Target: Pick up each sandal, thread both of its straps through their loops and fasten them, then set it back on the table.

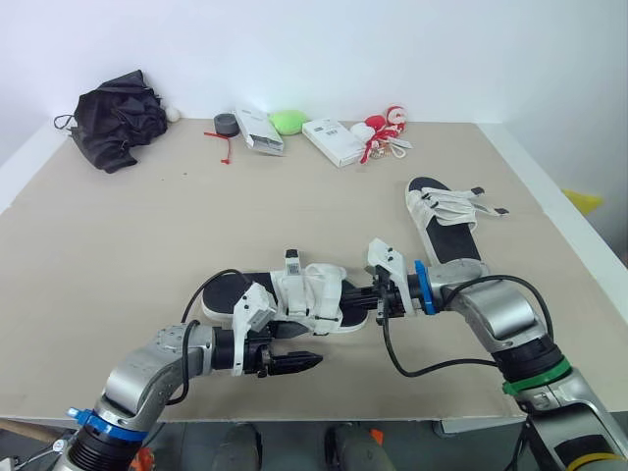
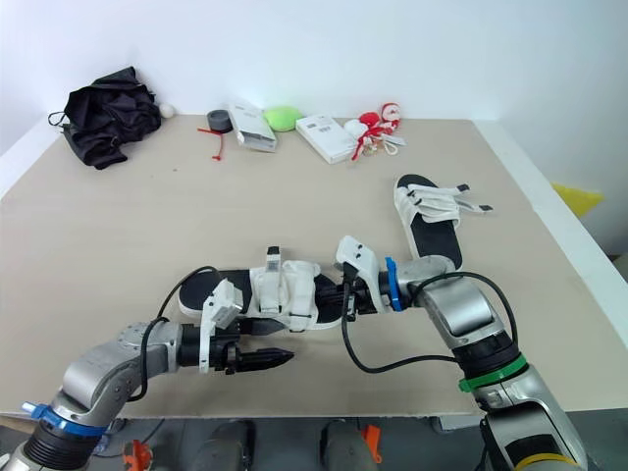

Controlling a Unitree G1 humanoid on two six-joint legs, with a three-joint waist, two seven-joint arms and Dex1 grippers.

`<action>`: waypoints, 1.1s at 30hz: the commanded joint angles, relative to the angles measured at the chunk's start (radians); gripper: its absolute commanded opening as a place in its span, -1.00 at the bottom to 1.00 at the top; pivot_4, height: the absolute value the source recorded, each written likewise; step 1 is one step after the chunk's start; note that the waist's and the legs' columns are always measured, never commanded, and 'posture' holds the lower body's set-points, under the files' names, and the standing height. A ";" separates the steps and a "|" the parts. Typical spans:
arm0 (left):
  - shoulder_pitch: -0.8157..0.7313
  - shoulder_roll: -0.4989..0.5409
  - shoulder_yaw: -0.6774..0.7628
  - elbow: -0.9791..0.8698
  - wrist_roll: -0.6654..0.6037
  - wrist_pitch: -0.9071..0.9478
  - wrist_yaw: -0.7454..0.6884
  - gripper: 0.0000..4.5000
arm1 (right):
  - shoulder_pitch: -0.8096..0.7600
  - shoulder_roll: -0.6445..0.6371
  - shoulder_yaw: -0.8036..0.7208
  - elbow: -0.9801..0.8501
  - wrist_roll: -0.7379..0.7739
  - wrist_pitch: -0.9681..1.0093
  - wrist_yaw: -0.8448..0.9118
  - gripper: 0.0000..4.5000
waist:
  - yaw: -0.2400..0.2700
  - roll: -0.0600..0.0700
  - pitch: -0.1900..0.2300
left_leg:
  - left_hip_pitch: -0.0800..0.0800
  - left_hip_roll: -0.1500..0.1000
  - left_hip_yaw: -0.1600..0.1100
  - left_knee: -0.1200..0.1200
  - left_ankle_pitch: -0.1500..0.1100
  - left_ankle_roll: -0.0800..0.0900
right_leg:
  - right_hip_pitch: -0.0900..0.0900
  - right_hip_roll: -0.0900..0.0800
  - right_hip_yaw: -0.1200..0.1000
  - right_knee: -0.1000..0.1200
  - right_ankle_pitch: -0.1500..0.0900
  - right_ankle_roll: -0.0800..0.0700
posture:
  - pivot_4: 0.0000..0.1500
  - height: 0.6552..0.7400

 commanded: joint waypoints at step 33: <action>-0.134 0.304 -0.028 -0.027 -0.349 0.457 -0.351 -0.98 | 0.042 -0.015 0.060 0.036 -0.049 0.054 -0.016 -1.00 | -0.003 -0.001 0.001 | -0.002 0.000 0.000 -0.002 0.000 0.000 | -0.001 0.000 -0.001 0.001 -0.001 0.002 | 1.00 0.95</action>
